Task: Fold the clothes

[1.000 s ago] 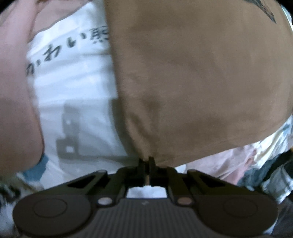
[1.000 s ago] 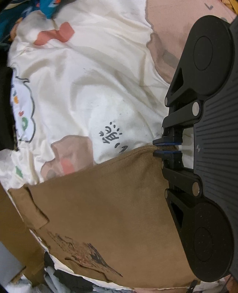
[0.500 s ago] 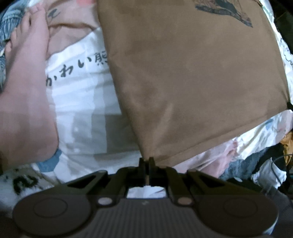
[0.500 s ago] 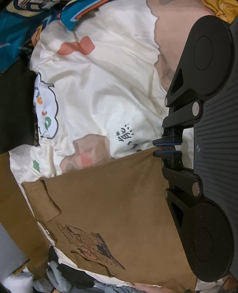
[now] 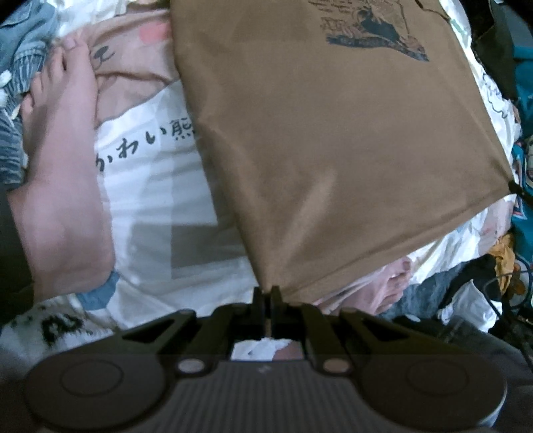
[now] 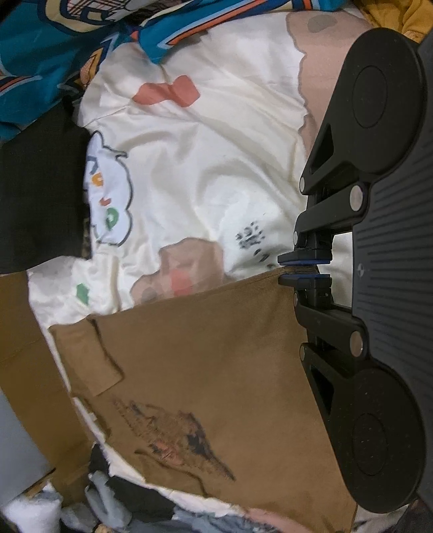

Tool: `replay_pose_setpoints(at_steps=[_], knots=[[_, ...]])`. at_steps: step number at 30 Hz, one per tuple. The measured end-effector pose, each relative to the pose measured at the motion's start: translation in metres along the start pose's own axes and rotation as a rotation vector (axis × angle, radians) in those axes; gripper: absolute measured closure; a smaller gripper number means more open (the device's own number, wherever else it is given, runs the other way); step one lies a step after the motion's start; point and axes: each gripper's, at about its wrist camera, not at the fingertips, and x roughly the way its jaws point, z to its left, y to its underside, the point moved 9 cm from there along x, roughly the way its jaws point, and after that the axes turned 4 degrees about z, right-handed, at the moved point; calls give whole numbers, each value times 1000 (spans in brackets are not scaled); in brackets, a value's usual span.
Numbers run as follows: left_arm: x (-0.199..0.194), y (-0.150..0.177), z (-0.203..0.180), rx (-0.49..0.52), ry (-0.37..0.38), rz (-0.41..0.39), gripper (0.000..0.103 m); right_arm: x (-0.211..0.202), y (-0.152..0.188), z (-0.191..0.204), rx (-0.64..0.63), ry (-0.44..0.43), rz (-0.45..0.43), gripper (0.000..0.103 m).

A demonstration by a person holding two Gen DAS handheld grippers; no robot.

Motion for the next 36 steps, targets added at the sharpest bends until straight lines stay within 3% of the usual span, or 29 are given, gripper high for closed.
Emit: replay_pose_setpoints(at_steps=[4,17,21,28,36], knots=[[9,-9,11,-18,-2,-48,101,-7,-11,0,13,-11,-16,101],[-53,-54,23,-14,-18,-136,101,-21,-53,21,-5,-34,-83,101],[-67,-64,14,27,-27,-139,101,-28,-72,30,-11,-31,-113,101],[-103,-90,11,51,-106,-180,101,-37,-103,45,-25,-20,-153,101],[-129,-110,18,7,-136,-186,101,-38,-132,60,-21,-25,-194,100]])
